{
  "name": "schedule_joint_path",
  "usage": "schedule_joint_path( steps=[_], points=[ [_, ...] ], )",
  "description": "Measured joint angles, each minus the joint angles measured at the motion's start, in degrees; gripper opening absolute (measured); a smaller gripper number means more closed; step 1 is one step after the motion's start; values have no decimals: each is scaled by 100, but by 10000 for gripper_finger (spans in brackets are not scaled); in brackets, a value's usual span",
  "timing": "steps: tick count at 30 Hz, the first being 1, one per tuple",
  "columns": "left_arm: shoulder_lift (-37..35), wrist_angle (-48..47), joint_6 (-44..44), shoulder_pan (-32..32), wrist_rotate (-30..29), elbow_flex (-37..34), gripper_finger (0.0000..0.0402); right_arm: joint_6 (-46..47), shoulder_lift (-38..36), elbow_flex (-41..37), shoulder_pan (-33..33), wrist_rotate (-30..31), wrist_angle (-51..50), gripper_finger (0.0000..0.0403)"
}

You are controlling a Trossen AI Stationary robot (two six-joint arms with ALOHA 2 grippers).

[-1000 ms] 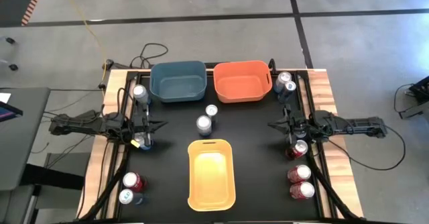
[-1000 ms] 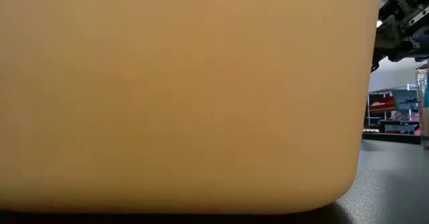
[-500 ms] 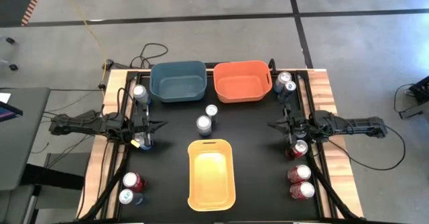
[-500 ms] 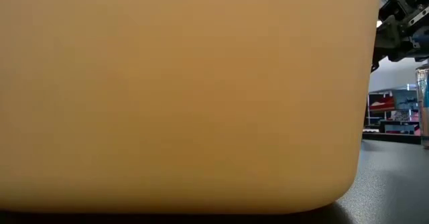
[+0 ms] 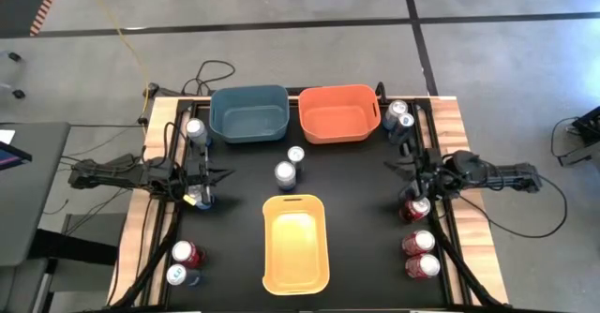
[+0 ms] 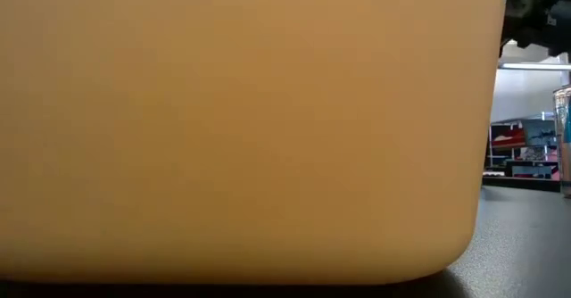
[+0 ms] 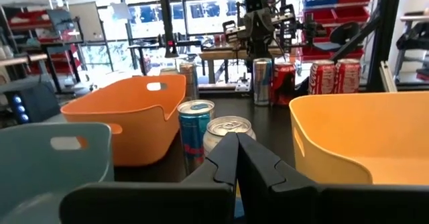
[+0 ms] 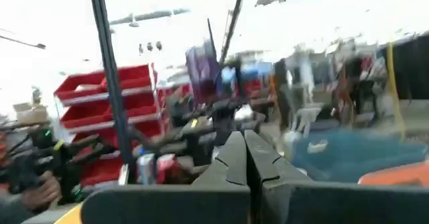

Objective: Sort soda cans
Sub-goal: Put the blue white soda can into the orange bin

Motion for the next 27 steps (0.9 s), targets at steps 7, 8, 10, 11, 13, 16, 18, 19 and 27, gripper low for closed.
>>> schedule_joint_path(
  steps=[7, 8, 10, 11, 13, 16, 18, 19, 27],
  points=[
    [0, 83, 154, 0, -2, 0, 0, -141, 113, 29, -316, 812, 990, 0],
    [0, 148, 256, 0, -8, -1, 0, -138, 164, 31, -380, 814, 1181, 0],
    [0, 276, 591, 0, -13, -1, 0, -156, 290, 80, -521, 827, 1490, 0],
    [0, 336, 753, 0, -13, -1, 0, -158, 358, 149, -609, 827, 1538, 0],
    [2, 538, 998, -2, -90, 0, 0, -160, 494, 408, -804, 827, 1457, 4],
    [0, 1002, 1000, -2, -375, 0, 4, -173, 809, 946, -1129, 834, 809, 31],
    [0, 1221, 1050, -2, -464, -1, 15, -168, 1125, 1308, -1340, 835, 188, 63],
    [0, 1298, 1063, -2, -524, -1, 24, -181, 1309, 1499, -1446, 837, -48, 83],
    [2, 1261, 499, -2, -933, -1, 125, -128, 2686, 2992, -2531, 2347, -1537, 270]
  ],
)
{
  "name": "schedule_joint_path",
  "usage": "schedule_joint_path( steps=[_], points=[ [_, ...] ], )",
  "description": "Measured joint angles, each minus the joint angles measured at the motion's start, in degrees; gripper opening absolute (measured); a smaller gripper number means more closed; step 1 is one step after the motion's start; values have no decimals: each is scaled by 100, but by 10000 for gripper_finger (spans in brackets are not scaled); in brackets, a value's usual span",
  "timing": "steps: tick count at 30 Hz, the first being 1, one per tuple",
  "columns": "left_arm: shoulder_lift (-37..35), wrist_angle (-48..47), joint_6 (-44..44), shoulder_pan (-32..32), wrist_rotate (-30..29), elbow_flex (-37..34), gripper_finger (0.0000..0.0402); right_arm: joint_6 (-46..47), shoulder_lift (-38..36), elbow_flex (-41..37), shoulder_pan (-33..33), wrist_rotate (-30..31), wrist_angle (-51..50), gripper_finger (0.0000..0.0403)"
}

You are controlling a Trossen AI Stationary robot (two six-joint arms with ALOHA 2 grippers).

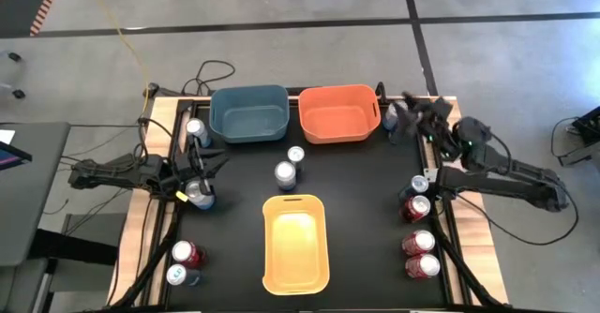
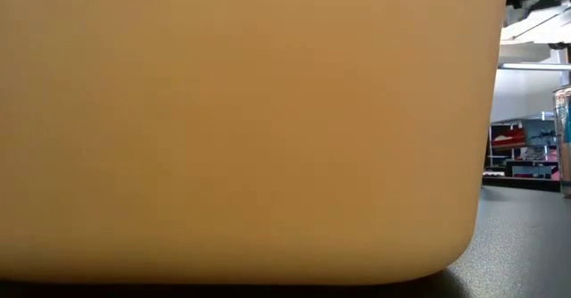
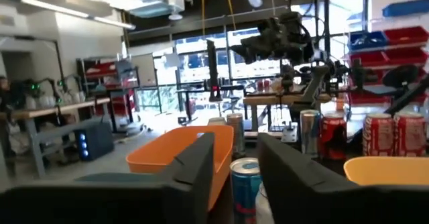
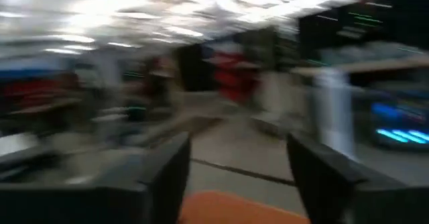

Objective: Sort soda cans
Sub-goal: Put the blue white soda can into the orange bin

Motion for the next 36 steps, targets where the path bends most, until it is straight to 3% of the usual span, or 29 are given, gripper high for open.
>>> schedule_joint_path(
  steps=[6, 15, 22, 36],
  points=[
    [0, 82, -67, 0, -80, 2, 168, 167, 1102, 1545, -1079, -55, -2436, 343],
    [2, 771, 884, 7, -612, 0, 186, 312, 3102, 3157, -2659, -1441, -5247, 362],
    [2, 1358, 1445, 13, -626, 0, 189, 182, 4490, 3574, -3514, -2190, -5820, 362],
    [408, 902, 1306, 675, -697, 378, 189, 121, 5570, 3637, -3555, -2490, -6233, 363]
  ],
)
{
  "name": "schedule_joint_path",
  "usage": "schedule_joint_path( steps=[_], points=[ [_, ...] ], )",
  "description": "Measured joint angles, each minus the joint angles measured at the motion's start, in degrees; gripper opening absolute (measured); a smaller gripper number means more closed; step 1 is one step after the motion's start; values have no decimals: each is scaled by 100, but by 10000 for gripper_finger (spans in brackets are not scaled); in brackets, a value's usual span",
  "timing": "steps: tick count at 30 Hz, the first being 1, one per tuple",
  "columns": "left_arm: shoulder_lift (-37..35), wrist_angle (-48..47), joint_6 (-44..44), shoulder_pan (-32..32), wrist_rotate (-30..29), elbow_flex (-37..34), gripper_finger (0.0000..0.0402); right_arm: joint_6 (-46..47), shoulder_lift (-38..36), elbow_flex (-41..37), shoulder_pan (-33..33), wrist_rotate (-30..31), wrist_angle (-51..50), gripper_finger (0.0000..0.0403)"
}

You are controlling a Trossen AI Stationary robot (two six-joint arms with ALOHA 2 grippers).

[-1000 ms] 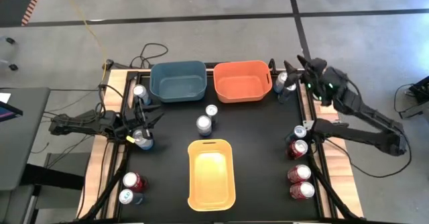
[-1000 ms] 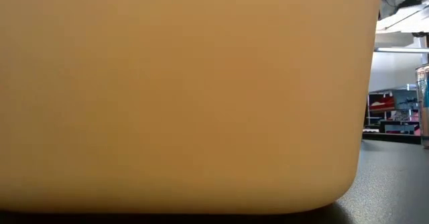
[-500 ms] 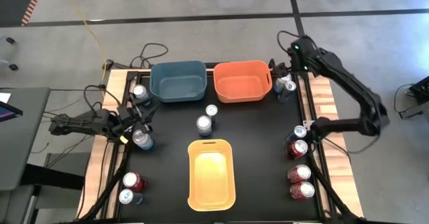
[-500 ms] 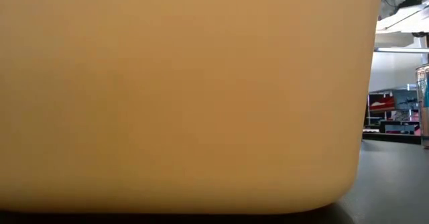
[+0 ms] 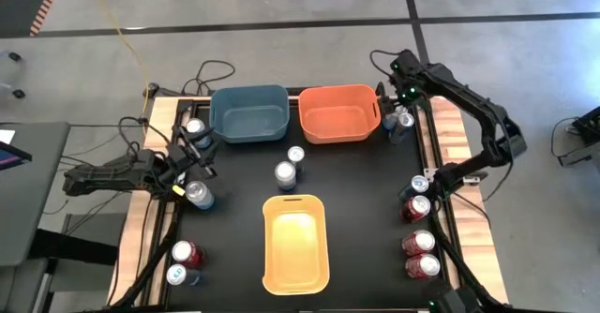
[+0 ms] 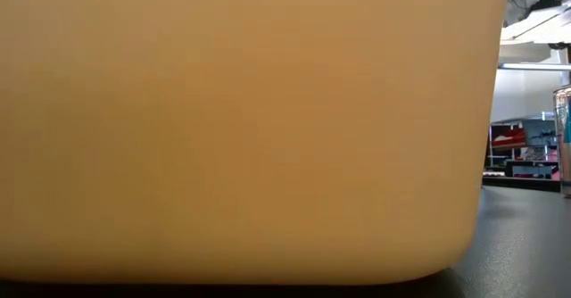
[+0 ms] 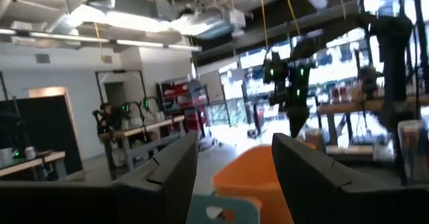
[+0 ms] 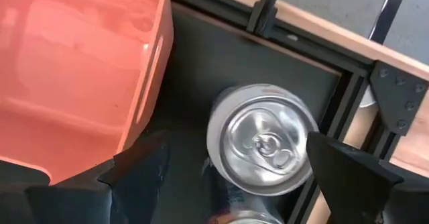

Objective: Sort soda cans
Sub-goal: Put the blue white soda can into the orange bin

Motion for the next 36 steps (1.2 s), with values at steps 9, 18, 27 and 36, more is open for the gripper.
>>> schedule_joint_path(
  steps=[9, 18, 27, 36],
  points=[
    [612, -2, -365, 254, 0, 42, 189, -22, 238, 24, -175, 103, -28, 363],
    [960, -22, -408, 265, -2, 44, 188, -214, -287, -9, -159, -73, -9, 363],
    [982, -168, -443, 265, -2, 55, 188, -344, -176, -9, -158, -181, -80, 361],
    [982, -333, -443, 265, -4, 59, 188, -407, 513, -7, -253, -128, -48, 355]
  ],
)
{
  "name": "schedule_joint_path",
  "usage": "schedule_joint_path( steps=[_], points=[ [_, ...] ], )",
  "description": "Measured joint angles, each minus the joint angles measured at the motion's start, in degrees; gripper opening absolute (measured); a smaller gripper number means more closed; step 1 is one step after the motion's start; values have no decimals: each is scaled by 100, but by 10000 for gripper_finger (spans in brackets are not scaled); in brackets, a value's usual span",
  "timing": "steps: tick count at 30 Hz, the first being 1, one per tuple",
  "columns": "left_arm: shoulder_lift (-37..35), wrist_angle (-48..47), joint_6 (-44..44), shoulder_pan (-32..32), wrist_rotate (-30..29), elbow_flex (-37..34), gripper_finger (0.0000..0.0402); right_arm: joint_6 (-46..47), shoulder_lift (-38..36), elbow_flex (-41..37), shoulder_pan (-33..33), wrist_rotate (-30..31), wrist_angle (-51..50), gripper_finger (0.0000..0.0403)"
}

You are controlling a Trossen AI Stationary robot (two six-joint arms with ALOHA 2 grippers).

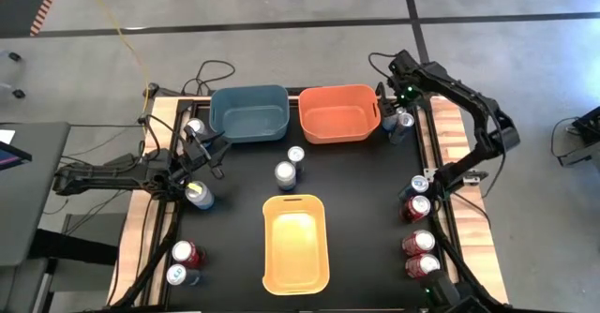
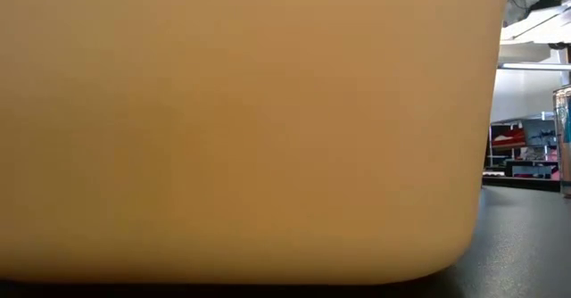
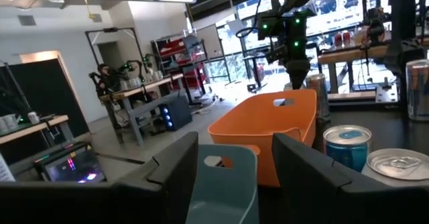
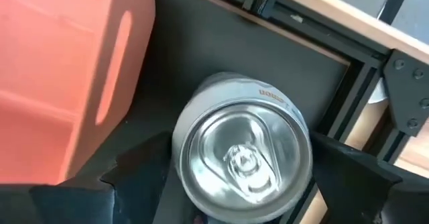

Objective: Sort soda cans
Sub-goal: Put the blue white soda can into the orange bin

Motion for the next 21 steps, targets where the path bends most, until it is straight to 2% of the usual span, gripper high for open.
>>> schedule_joint_path(
  steps=[6, 13, 17, 21],
  points=[
    [0, -81, 0, 0, 0, 0, 188, -136, 262, 2, 2, 9, -17, 347],
    [0, -114, 17, 0, 0, 2, 188, -151, 137, -2, 2, 9, -77, 278],
    [0, -112, 19, 0, 0, 2, 188, -149, -133, 58, 26, 12, -315, 276],
    [0, -79, 23, 0, -2, 2, 188, -55, -365, 501, 172, 204, -823, 276]
  ],
)
